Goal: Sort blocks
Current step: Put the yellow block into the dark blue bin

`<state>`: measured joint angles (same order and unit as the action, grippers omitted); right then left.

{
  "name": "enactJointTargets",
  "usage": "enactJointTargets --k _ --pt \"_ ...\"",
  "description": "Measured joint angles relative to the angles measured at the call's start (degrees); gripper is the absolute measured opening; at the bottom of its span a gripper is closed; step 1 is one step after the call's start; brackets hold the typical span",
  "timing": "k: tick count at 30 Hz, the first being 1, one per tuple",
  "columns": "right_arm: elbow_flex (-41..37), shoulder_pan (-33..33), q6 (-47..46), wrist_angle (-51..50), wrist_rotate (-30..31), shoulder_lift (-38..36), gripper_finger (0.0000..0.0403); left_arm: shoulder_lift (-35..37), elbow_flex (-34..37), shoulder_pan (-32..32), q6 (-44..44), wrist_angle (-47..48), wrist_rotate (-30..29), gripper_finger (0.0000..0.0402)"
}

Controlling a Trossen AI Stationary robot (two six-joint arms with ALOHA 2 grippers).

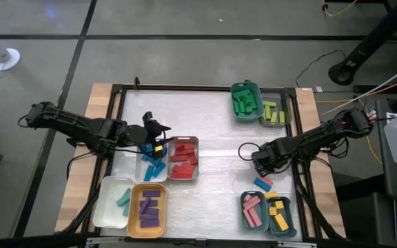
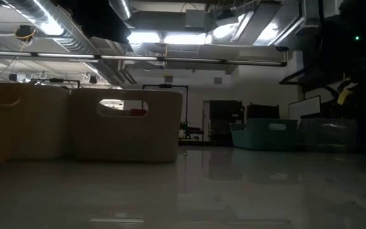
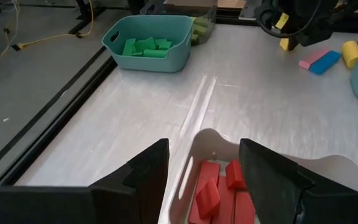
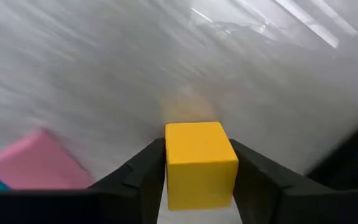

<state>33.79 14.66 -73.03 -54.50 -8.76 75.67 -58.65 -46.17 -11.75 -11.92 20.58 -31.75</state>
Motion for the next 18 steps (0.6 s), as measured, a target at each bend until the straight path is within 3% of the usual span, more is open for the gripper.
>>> enactJointTargets --k 6,18 --pt "0.87 0.0 2.51 0.89 -0.01 0.01 0.0132 0.0 0.0 0.0 -0.13 -0.04 0.0 0.0184" --pt "14.74 2.44 10.13 -4.78 -5.63 -2.11 0.0148 0.0 0.0 0.0 -3.16 -0.1 -0.01 0.0184"
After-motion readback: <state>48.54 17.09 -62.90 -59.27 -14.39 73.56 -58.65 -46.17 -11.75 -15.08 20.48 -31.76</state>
